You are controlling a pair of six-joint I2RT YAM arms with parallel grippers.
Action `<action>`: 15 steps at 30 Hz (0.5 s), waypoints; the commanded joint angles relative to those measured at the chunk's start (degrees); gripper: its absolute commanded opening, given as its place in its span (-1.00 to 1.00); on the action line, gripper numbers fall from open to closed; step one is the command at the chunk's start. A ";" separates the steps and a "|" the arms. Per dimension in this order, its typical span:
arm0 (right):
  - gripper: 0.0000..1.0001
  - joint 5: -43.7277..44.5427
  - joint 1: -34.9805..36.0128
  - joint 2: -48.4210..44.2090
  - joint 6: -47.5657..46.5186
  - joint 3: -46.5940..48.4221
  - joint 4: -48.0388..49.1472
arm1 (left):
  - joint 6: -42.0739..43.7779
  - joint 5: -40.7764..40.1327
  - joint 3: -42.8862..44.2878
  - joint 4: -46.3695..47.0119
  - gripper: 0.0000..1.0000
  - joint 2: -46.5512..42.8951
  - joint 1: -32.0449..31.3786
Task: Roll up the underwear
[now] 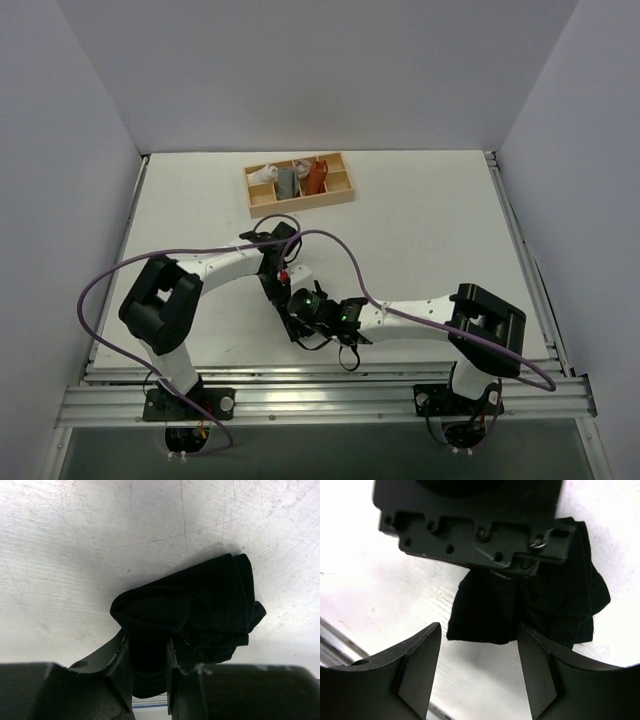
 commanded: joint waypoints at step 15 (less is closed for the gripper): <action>-0.86 9.18 2.12 8.69 -1.28 3.29 -2.47 | 1.31 2.28 0.96 -1.06 -0.64 1.04 0.84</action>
